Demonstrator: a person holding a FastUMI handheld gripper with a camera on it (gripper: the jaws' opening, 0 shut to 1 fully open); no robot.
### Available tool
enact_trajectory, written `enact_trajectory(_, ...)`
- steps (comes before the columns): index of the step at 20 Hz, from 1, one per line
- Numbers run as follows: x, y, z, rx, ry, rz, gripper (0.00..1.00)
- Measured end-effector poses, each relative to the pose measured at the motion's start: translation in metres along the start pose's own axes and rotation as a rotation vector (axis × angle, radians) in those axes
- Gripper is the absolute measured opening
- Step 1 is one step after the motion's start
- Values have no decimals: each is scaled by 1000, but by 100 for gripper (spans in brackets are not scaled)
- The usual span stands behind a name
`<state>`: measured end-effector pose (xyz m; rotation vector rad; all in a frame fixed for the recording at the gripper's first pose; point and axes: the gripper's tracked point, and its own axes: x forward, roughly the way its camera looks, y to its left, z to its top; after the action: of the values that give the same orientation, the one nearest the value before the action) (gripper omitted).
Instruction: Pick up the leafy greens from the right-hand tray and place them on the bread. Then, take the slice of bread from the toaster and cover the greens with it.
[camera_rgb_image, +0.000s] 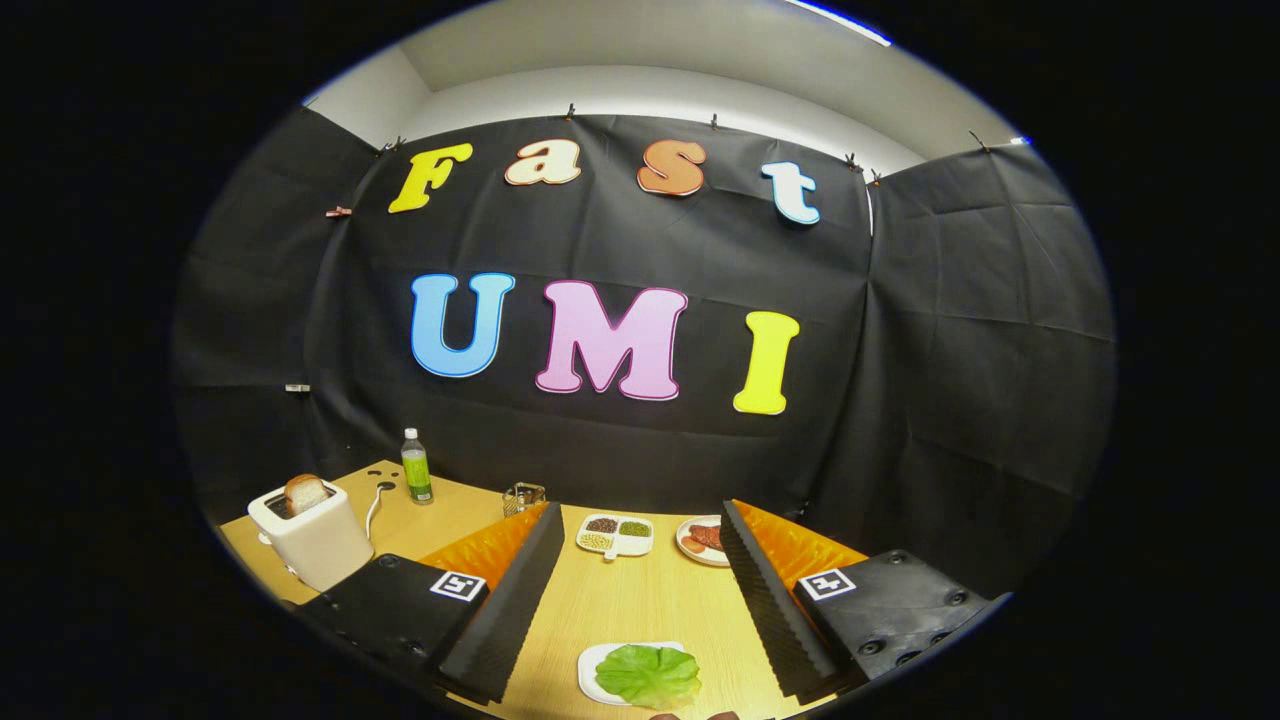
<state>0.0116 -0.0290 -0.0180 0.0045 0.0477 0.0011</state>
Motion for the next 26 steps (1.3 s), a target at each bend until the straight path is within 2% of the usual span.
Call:
enact_trajectory(6, 8, -4, -28, 46, 84, -6, 97)
enact_trajectory(13, 25, -20, -85, 94, 225, -7, 97)
enact_trajectory(26, 39, -11, -252, 29, 608, 167, 98)
